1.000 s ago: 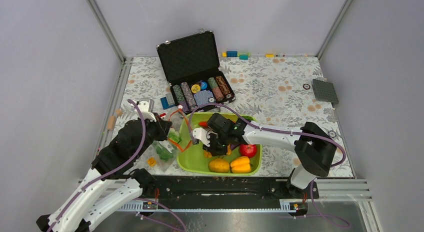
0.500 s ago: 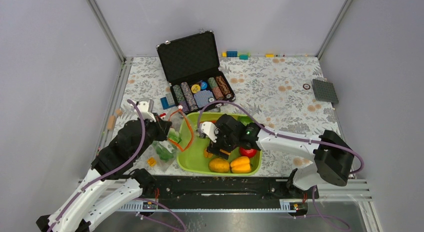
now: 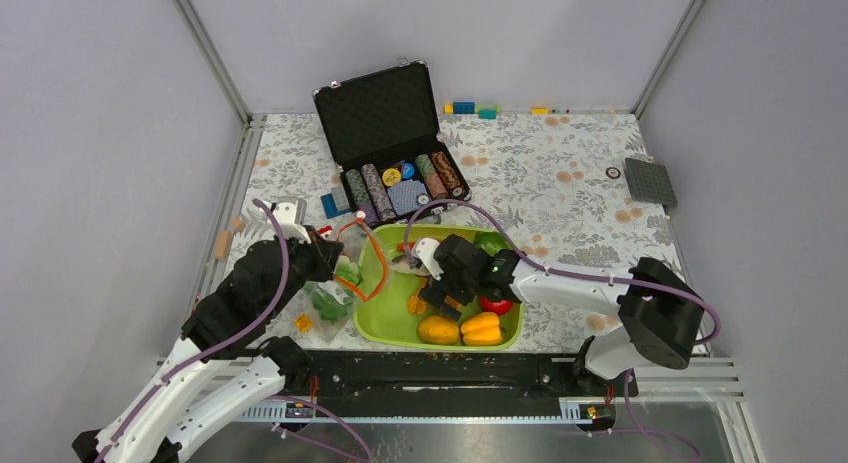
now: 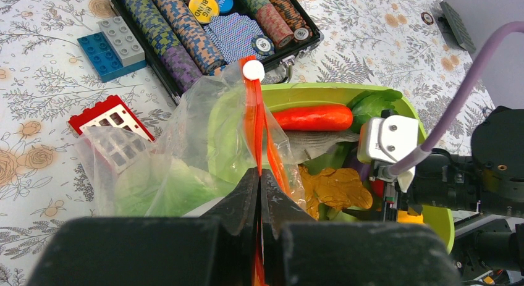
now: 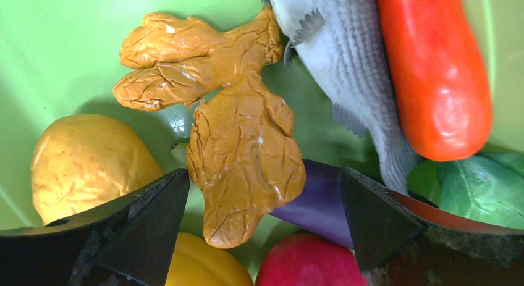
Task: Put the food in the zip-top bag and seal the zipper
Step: Pick up the fake vegetable from the bin.
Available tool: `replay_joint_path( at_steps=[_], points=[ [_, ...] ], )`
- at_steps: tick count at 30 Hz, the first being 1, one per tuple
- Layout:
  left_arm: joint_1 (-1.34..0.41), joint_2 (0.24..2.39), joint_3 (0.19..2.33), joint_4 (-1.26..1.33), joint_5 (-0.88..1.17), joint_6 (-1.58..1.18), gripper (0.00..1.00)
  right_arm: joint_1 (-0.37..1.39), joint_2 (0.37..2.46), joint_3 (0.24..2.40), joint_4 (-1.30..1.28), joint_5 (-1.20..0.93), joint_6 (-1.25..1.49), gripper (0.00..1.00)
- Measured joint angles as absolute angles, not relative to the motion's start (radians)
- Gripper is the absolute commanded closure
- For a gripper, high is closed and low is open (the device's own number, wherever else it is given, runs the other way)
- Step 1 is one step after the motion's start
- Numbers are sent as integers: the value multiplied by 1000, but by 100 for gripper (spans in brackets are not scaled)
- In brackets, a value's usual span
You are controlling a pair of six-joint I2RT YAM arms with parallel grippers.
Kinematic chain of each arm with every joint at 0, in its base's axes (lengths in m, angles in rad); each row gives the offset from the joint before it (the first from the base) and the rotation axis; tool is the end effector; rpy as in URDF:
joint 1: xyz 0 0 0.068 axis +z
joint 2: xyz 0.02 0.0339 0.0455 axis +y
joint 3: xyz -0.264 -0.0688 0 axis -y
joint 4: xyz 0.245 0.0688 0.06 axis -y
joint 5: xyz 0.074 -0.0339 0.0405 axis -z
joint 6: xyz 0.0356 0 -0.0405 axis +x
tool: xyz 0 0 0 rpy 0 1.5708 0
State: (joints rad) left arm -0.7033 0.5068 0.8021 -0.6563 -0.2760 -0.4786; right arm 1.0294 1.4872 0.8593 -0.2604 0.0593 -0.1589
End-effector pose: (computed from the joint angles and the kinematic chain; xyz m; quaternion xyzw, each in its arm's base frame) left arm 0.0882 -0.0621 0.3321 0.0136 0.8184 -0.2199 0.5308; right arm 0.1567 0.2565 0.1962 -0.5191 0.7861 0.1157 0.3151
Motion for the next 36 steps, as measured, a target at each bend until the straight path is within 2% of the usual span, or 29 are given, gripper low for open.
replay_joint_path(
  at_steps=[6,10,15,19,24,36],
  points=[
    [-703,511,802,-657,-276,-479,100,1029,1523,860,-261,0,-120,18],
    [-703,514,802,-656,-276,-479,100,1029,1536,863,-259,-33,-96,33],
    [-703,514,802,-656,-276,-479,100,1029,1550,867,-257,-44,-64,60],
    [-703,514,802,-657,-276,-479,100,1028,1550,867,-257,-39,-43,71],
    [-703,512,802,-657,-276,-479,100,1028,1507,867,-270,-35,-31,79],
    [-703,511,802,-657,-273,-479,100,1028,1275,866,-356,-15,-46,79]
  ],
)
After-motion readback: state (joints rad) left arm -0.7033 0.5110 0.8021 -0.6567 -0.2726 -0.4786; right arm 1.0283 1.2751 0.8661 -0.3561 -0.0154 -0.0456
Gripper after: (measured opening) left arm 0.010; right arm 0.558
